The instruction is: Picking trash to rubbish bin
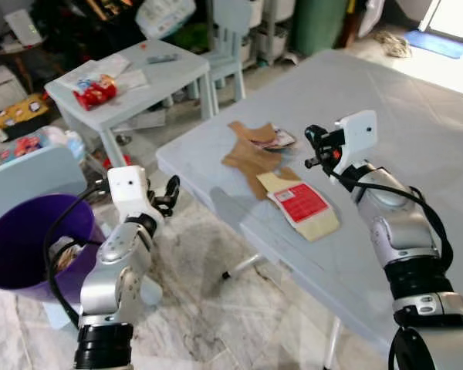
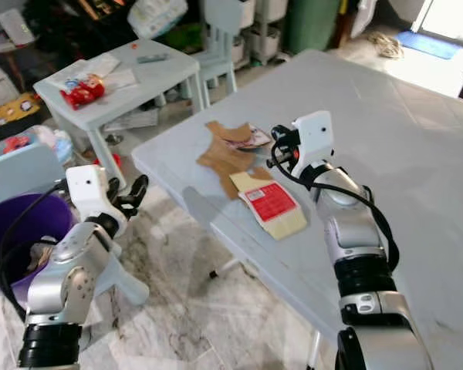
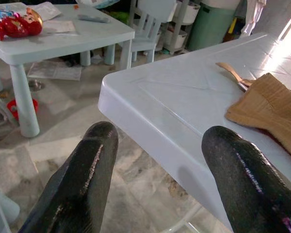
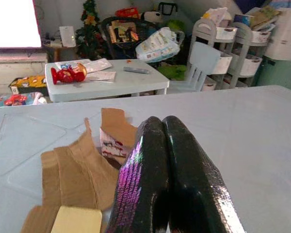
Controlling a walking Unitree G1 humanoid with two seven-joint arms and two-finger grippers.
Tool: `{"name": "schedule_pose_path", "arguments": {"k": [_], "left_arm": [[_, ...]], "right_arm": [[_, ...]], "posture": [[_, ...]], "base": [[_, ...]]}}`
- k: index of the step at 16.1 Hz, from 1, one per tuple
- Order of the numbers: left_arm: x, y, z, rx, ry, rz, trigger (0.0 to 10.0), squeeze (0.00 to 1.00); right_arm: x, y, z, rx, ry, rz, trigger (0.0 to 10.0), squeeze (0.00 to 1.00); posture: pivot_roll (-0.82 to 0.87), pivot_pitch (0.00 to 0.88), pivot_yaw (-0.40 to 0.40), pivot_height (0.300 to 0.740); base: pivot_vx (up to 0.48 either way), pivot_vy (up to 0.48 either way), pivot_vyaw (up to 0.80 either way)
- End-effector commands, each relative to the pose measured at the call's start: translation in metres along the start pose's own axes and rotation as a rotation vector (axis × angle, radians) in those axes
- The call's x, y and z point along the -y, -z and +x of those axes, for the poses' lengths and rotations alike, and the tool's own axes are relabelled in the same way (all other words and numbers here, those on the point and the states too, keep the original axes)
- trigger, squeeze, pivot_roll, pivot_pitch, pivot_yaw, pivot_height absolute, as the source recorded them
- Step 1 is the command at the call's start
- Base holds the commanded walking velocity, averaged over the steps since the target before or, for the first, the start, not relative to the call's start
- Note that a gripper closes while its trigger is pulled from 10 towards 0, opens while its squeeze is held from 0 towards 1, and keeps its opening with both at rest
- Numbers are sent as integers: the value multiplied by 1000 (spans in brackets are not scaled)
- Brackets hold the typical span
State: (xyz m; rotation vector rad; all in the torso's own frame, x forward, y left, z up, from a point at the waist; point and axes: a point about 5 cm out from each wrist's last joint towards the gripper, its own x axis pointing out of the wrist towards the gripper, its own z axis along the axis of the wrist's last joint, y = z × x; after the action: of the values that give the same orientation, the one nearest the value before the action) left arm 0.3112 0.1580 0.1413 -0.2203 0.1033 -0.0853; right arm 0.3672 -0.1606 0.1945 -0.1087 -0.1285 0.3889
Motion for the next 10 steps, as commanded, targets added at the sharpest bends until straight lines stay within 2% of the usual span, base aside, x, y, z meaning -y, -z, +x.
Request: {"name": "schedule_pose_path", "arguments": {"k": [1,6,7,10], "left_arm": [[1,-1,0,0,7,-3,10000,0],[8,2,0,-19,34,3,10000,0],[10,3,0,-27,51,7,10000,0],[12,4,0,-33,58,5,10000,0]], "right_arm": [[0,-4,1,10,-2,-14,10000,0],[1,2,0,-44,-1,-51,10000,0],[3,4,0,-62,-2,-43,10000,1000],[3,5,-1,-79,-13,-58,10000,1000]], "posture": [[62,59,25,740],[61,57,23,740],[60,57,23,740],[59,57,23,740]], "base": [[0,0,0],[0,0,0],[0,0,0],[0,0,0]]}}
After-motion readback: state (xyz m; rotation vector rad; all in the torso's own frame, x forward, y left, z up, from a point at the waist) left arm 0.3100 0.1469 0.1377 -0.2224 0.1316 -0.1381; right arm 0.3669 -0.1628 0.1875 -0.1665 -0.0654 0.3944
